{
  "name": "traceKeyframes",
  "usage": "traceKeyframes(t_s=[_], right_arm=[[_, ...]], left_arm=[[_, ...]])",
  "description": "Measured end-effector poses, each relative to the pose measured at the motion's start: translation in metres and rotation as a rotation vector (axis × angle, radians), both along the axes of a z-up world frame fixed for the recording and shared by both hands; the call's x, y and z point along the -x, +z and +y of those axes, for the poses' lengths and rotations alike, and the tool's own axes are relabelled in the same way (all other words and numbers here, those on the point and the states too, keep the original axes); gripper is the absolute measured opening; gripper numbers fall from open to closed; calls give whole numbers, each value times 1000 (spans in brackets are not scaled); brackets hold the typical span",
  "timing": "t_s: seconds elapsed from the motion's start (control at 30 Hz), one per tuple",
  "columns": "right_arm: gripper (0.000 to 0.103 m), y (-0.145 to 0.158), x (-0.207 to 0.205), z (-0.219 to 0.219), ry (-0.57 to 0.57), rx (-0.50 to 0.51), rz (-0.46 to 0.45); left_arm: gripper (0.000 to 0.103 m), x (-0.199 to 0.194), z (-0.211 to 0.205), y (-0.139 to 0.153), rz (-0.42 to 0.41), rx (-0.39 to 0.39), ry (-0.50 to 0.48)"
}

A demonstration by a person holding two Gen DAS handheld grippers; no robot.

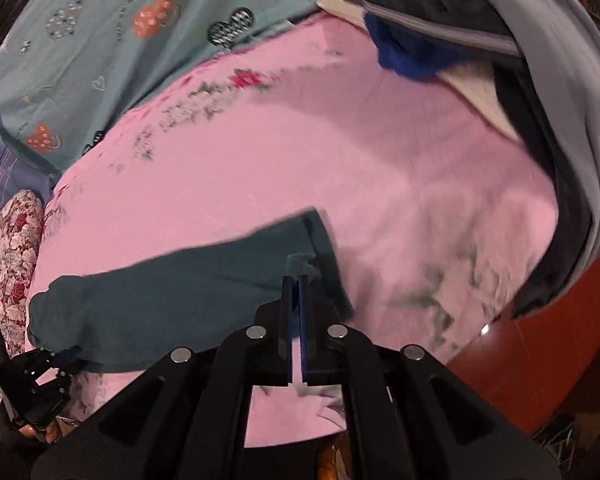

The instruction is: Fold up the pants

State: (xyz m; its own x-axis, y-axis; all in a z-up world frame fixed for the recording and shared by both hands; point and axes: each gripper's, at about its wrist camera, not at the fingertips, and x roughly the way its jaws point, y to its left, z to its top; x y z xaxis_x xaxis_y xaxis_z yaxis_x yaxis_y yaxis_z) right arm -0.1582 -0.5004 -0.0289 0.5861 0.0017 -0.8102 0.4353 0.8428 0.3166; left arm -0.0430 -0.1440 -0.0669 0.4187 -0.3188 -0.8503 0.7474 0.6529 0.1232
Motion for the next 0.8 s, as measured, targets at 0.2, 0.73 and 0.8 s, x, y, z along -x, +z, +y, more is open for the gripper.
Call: traceKeyframes(t_s=[0.2,0.73,0.8], right_arm=[[2,-20,14,-4,-35,-58,-61],[2,5,1,-7,-7,-41,-100],[2,-2,3,-7,-3,-40,-59]], left_arm=[[11,3,-2,1,-9,-26,-5],[5,14,7,27,-60,-9,-16],[5,18,7,19,-35,-38,-38]])
